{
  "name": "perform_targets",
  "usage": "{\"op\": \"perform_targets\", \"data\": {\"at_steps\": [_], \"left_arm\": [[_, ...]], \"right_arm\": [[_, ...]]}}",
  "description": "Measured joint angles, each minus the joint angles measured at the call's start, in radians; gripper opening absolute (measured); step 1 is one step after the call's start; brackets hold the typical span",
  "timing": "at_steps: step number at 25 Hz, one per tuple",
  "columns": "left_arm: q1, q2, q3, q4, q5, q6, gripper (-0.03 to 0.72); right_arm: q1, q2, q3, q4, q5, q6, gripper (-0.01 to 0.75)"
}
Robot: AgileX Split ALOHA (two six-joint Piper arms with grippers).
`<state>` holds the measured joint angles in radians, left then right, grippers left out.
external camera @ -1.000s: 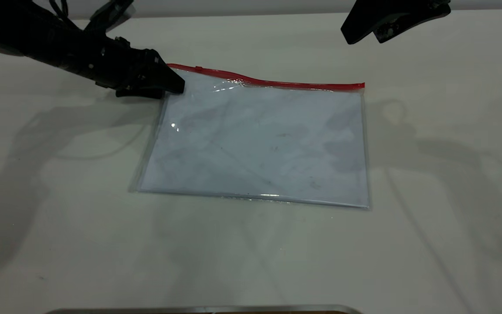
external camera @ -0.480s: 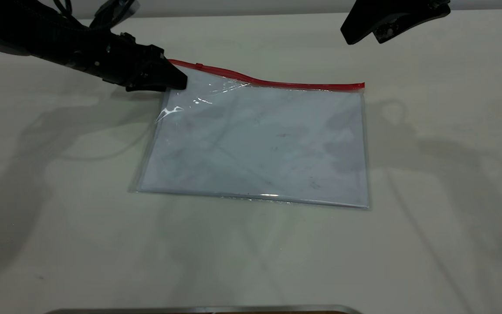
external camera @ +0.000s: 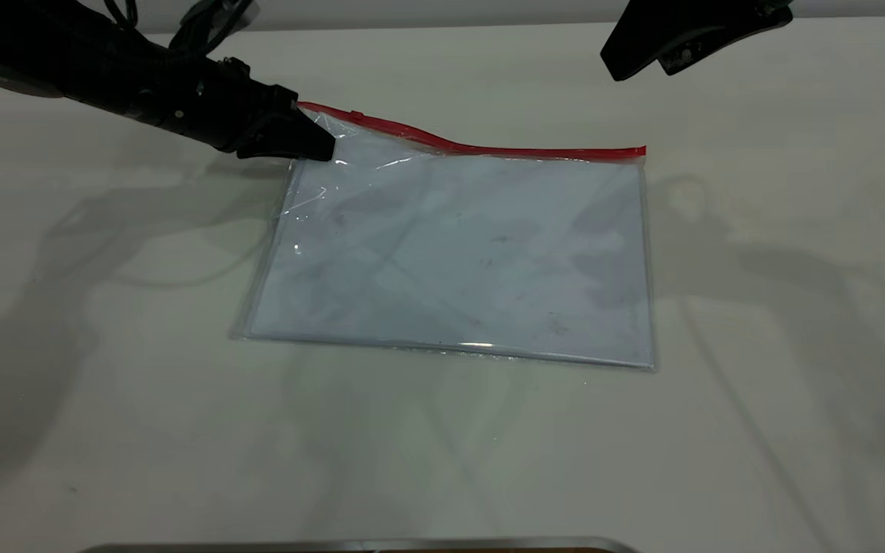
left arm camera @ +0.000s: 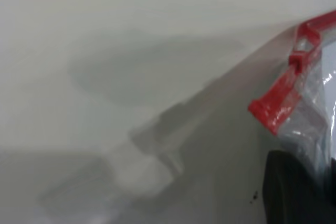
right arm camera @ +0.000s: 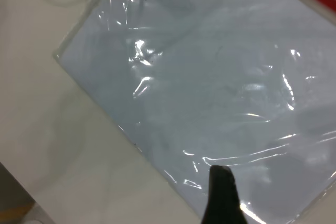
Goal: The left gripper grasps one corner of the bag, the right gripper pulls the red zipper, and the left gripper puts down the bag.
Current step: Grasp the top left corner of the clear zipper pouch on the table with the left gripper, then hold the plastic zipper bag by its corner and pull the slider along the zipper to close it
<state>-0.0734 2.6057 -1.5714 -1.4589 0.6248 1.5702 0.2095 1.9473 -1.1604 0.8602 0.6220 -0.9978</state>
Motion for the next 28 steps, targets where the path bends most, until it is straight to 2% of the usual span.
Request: {"op": "perform_targets", "data": {"at_steps": [6, 10, 13, 22, 28], "left_arm": [[0.0, -0.039, -0.021, 0.191, 0.071, 0.158, 0.053], [-0.002, -0.078, -0.086, 0.384, 0.187, 0.197, 0.053], [-0.002, -0.084, -0.148, 0.464, 0.281, 0.234, 0.053], [-0.004, -0.084, -0.268, 0.53, 0.431, 0.456, 0.053], [-0.029, -0.084, -0.28, 0.537, 0.444, 0.522, 0.053]], "right_arm": [[0.0, 0.0, 0.0, 0.02, -0.012, -0.123, 0.58], [0.0, 0.0, 0.0, 0.068, -0.02, -0.233, 0.58], [0.0, 0.0, 0.0, 0.116, -0.024, -0.313, 0.58], [0.0, 0.002, 0.0, 0.33, -0.035, -0.516, 0.58], [0.0, 0.08, -0.056, 0.39, -0.02, -0.552, 0.58]]}}
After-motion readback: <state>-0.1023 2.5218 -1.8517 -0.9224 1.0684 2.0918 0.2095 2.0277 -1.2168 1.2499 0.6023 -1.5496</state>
